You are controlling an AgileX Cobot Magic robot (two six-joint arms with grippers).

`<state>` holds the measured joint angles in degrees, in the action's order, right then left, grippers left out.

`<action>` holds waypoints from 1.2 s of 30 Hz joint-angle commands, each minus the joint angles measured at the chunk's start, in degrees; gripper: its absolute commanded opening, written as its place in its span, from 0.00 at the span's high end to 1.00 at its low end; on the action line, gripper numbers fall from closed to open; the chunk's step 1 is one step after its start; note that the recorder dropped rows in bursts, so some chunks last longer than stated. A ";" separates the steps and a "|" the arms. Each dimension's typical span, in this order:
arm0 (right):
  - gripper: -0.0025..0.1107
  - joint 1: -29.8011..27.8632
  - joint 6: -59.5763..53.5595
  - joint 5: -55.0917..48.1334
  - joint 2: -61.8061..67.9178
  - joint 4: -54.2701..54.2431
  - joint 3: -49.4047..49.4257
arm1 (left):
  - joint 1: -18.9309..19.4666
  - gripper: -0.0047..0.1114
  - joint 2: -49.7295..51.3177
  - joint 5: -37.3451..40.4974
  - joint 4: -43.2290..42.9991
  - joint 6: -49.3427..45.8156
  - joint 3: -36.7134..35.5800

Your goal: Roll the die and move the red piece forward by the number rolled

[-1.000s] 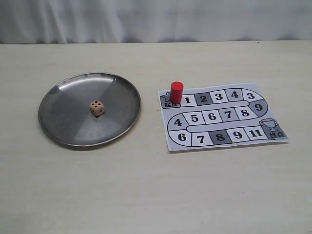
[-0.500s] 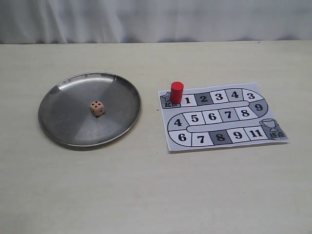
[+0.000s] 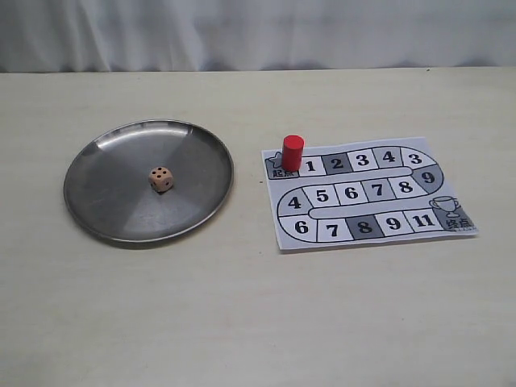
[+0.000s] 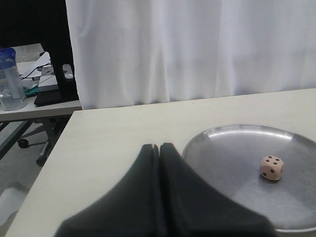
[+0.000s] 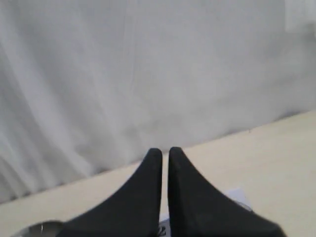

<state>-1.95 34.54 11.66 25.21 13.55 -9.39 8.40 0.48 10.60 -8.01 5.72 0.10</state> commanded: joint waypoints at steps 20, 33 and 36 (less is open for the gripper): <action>0.94 21.01 34.85 26.57 57.75 55.48 -18.23 | -0.43 0.96 -0.31 -0.73 -0.22 -0.17 -0.10; 0.94 35.92 26.41 -29.54 62.86 51.57 -43.89 | -0.43 0.96 -0.31 -0.73 -0.22 -0.17 -0.10; 0.94 35.92 28.24 -29.73 64.06 50.41 -46.33 | -0.43 0.96 -0.31 -0.73 -0.22 -0.17 -0.10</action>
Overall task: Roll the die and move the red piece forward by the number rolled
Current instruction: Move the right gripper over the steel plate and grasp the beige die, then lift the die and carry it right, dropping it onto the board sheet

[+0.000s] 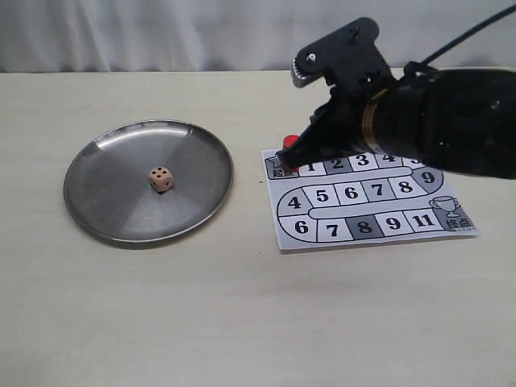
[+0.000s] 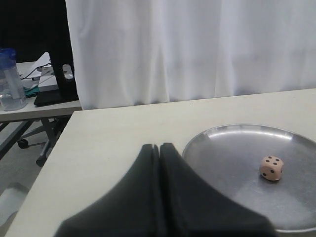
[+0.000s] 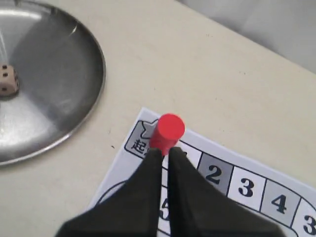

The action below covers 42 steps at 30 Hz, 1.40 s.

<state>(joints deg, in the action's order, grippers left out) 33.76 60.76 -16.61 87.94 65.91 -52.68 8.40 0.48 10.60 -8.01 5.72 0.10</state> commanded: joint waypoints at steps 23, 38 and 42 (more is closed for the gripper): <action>0.75 1.33 -88.59 -8.52 39.32 -99.75 -41.70 | -0.43 0.96 -0.31 -0.73 -0.22 -0.17 -0.10; 0.46 6.28 -85.00 -6.26 51.86 -86.07 -55.25 | -0.43 0.96 -0.31 -0.73 -0.22 -0.17 -0.10; 0.46 6.20 -85.00 -5.59 52.17 -84.41 -55.25 | -0.43 0.96 -0.31 -0.73 -0.22 -0.17 -0.10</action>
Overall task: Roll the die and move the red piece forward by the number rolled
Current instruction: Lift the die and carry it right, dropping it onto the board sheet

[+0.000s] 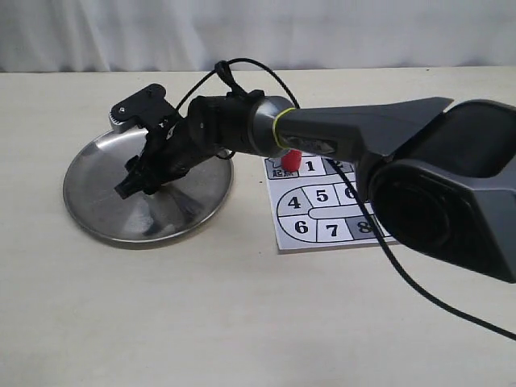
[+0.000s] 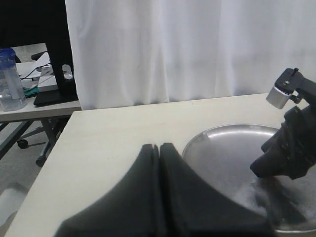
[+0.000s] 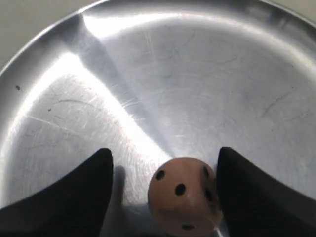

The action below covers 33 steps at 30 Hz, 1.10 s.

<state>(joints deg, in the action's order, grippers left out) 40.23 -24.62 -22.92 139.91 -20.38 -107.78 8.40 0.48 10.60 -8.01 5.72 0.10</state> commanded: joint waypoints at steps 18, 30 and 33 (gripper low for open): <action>0.94 -2.34 7.20 -20.11 -10.95 15.85 -0.15 | -0.43 0.96 -0.31 -0.73 -0.22 -0.17 -0.10; 0.94 -23.94 6.14 -27.65 -25.62 9.77 21.27 | -0.43 0.96 -0.31 -0.73 -0.22 -0.17 -0.10; 0.94 -26.95 5.81 -22.17 -24.79 9.34 28.42 | -0.43 0.96 -0.31 -0.73 -0.22 -0.17 -0.10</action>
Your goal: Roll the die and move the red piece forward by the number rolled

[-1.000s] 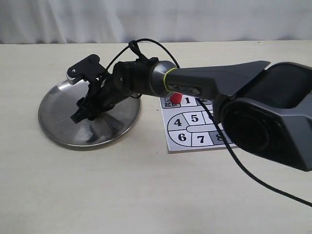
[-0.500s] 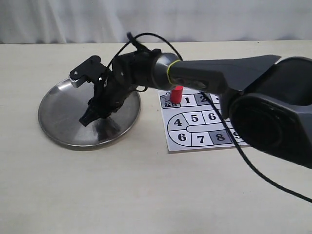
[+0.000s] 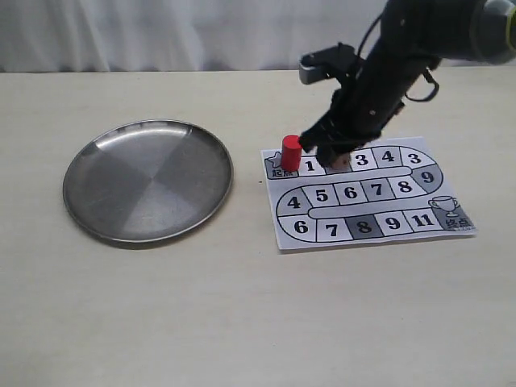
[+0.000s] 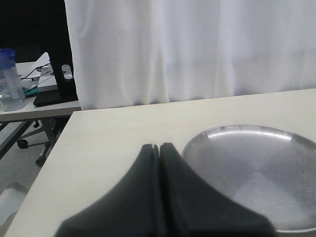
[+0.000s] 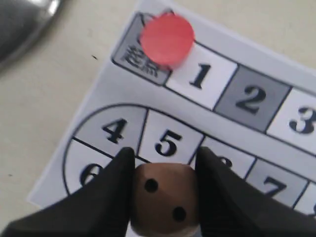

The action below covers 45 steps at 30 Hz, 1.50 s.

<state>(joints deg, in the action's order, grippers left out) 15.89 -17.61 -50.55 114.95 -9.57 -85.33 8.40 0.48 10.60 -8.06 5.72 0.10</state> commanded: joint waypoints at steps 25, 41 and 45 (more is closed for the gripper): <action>0.34 -2.44 0.45 11.62 0.56 0.21 8.69 | -0.43 0.96 -0.31 -0.73 -0.18 -0.17 -0.10; 0.34 -2.44 -0.09 7.75 -9.05 0.21 8.69 | -0.43 0.96 -0.31 -0.73 -0.18 -0.17 -0.10; 0.34 -2.44 -1.25 -0.49 -9.69 5.03 8.69 | -0.43 0.96 -0.31 -0.73 -0.18 -0.17 -0.10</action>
<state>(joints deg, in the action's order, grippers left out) 13.40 -18.03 -45.56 106.01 -8.20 -76.60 8.40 0.48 10.60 -8.06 5.72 0.10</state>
